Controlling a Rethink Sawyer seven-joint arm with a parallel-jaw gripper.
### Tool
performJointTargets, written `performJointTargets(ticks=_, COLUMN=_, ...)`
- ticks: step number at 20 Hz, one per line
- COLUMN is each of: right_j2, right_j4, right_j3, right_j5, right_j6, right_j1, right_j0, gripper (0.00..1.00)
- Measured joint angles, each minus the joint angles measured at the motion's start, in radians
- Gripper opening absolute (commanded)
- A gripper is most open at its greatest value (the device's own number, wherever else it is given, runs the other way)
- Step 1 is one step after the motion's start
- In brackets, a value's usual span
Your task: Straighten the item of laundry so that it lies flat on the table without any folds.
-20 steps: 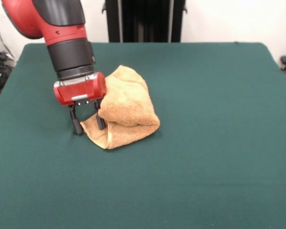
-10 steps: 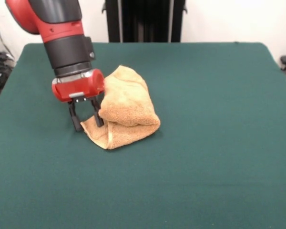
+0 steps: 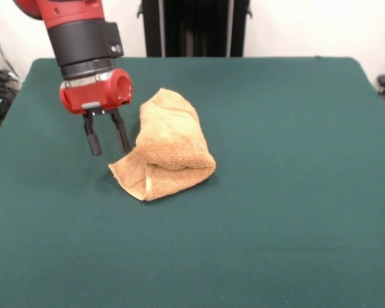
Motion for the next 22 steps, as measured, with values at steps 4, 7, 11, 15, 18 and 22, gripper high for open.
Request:
performJointTargets(ticks=4, right_j2=0.002, right_j4=0.032, right_j3=0.015, right_j5=0.000, right_j6=0.045, right_j1=-0.028, right_j0=0.011, gripper=1.00)
performJointTargets(ticks=7, right_j2=0.008, right_j4=0.042, right_j3=0.022, right_j5=0.000, right_j6=0.066, right_j1=-0.031, right_j0=0.010, gripper=1.00)
performJointTargets(ticks=11, right_j2=0.029, right_j4=0.046, right_j3=0.037, right_j5=0.000, right_j6=0.111, right_j1=-0.030, right_j0=-0.001, gripper=1.00)
performJointTargets(ticks=15, right_j2=0.042, right_j4=0.043, right_j3=0.042, right_j5=-0.013, right_j6=0.146, right_j1=-0.026, right_j0=-0.005, gripper=1.00)
performJointTargets(ticks=18, right_j2=0.044, right_j4=0.027, right_j3=0.042, right_j5=-0.038, right_j6=0.155, right_j1=-0.011, right_j0=-0.003, gripper=1.00)
performJointTargets(ticks=22, right_j2=0.045, right_j4=0.003, right_j3=0.042, right_j5=-0.087, right_j6=0.155, right_j1=0.018, right_j0=0.002, gripper=1.00)
